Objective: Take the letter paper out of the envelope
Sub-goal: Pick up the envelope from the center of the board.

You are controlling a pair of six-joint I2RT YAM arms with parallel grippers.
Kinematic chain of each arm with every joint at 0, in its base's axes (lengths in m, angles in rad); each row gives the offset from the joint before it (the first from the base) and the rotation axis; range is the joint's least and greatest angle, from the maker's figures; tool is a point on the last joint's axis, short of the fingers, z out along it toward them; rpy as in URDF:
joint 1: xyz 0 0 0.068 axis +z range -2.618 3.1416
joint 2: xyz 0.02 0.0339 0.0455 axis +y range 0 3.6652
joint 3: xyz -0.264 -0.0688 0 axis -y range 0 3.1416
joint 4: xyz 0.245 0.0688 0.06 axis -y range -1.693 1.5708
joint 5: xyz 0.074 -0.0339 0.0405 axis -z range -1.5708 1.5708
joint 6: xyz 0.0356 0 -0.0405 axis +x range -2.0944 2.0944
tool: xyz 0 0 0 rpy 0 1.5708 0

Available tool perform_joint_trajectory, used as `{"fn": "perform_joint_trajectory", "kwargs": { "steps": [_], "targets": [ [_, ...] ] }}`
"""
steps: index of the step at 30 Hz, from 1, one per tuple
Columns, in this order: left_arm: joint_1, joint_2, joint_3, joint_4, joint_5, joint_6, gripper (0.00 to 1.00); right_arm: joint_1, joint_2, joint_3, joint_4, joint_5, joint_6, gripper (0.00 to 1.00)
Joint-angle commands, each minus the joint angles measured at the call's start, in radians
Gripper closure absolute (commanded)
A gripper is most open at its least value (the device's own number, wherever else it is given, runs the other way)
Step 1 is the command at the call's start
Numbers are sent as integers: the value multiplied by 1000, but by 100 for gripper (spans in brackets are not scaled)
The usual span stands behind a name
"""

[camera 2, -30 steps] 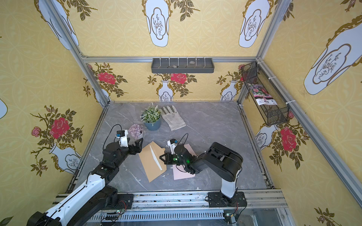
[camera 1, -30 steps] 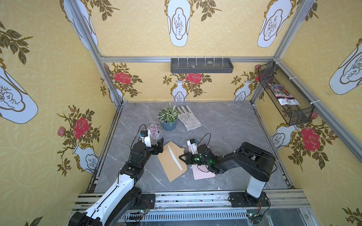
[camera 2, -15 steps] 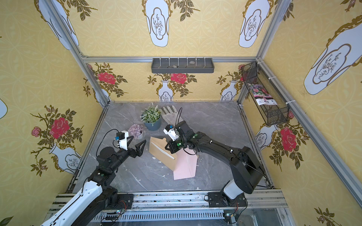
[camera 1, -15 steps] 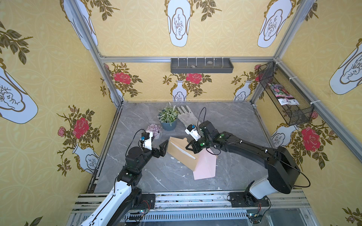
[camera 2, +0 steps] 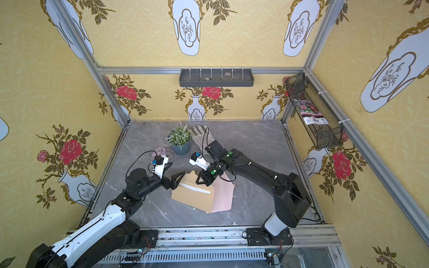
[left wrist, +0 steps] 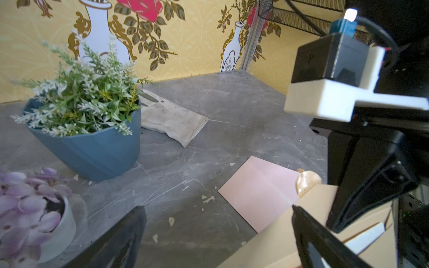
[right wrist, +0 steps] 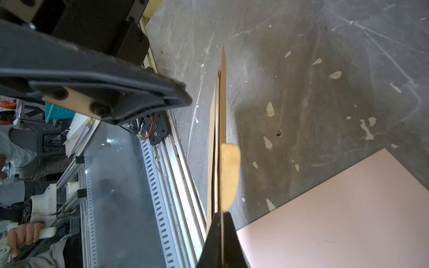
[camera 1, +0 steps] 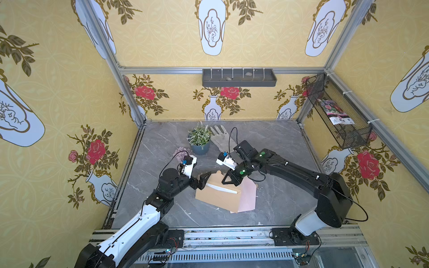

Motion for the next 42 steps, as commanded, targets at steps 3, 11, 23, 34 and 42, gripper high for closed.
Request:
{"fn": "perform_joint_trajectory", "kwargs": {
  "steps": [3, 11, 23, 34, 42],
  "targets": [
    [-20, 22, 13, 13, 71, 43, 1, 18, -45, 1, -28, -15, -17, 100],
    [-43, 91, 46, 13, 177, 56, 1, 11, -73, 28, -72, 24, -37, 100],
    [-60, 122, 58, 38, 249, 41, 1, -3, -73, 64, -91, 20, -64, 100],
    [-74, 130, 60, 39, 238, 45, 7, 7, -25, 90, -165, 51, -96, 100],
    [-74, 182, 84, 32, 281, 47, 12, 16, -23, 136, -231, 58, -127, 100]
  ]
}}
